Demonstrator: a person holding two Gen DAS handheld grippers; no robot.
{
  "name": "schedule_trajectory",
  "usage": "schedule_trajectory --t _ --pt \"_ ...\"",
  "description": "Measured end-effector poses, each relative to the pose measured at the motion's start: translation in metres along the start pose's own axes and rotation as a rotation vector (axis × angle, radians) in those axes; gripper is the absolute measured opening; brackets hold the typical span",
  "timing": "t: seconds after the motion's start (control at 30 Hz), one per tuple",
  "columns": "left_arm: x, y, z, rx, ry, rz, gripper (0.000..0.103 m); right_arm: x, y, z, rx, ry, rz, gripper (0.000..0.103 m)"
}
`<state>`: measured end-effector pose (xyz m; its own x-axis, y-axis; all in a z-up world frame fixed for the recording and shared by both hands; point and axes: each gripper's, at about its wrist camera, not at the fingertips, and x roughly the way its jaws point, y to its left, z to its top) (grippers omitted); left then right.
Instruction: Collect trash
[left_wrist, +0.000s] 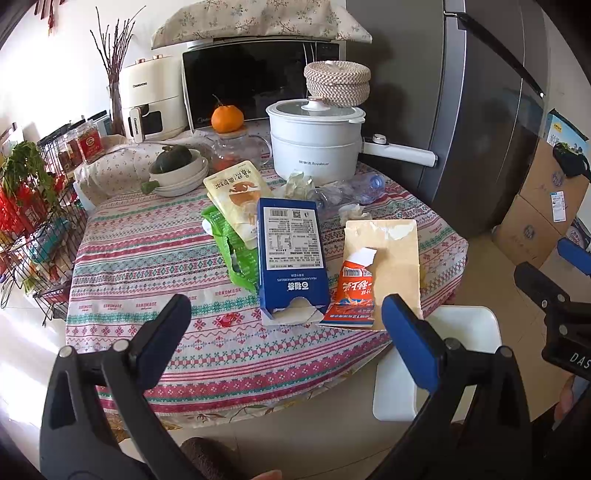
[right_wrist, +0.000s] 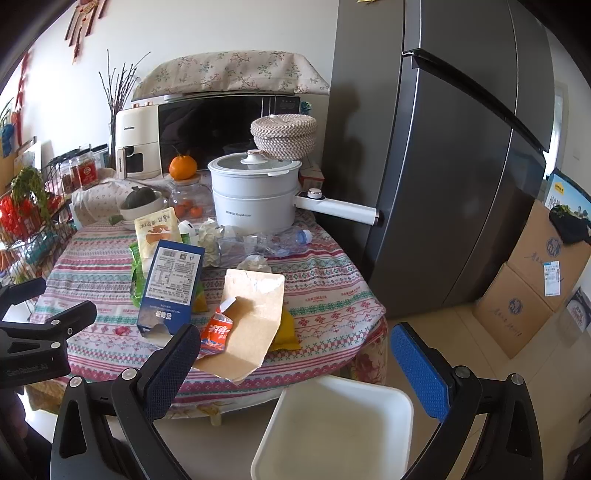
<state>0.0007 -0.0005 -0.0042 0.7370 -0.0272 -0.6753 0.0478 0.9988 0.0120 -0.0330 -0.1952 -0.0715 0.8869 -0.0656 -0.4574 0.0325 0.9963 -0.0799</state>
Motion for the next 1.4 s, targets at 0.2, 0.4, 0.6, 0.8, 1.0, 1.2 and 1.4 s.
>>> schedule_trajectory --t 0.2,0.4,0.6,0.8,1.0,1.2,1.4 --pt "0.0 -0.0006 -0.0006 0.0 -0.001 0.0 0.102 0.0001 -0.0005 -0.0009 -0.001 0.001 0.0 0.103" --pt "0.0001 -0.0007 -0.0006 0.001 0.0 0.001 0.102 0.0004 -0.0004 -0.0011 -0.002 0.002 0.0 0.103" --pt "0.0002 -0.0005 -0.001 -0.001 0.0 0.001 0.102 0.0017 0.0001 -0.0028 -0.005 0.005 0.001 0.103" --pt "0.0005 0.0004 -0.0017 -0.001 0.0 0.001 0.102 0.002 0.0001 -0.0024 -0.005 0.005 0.001 0.103" --pt "0.0007 0.0006 -0.0021 -0.002 0.001 0.001 0.102 0.0024 -0.0003 -0.0025 -0.006 0.006 0.002 0.103" --pt "0.0011 0.0017 -0.0034 -0.001 0.003 0.002 0.102 0.0024 0.0004 -0.0026 -0.008 0.009 0.002 0.103" --pt "0.0042 0.0039 -0.0047 -0.001 0.012 0.009 0.102 0.005 0.0009 -0.0022 -0.013 0.017 0.003 0.103"
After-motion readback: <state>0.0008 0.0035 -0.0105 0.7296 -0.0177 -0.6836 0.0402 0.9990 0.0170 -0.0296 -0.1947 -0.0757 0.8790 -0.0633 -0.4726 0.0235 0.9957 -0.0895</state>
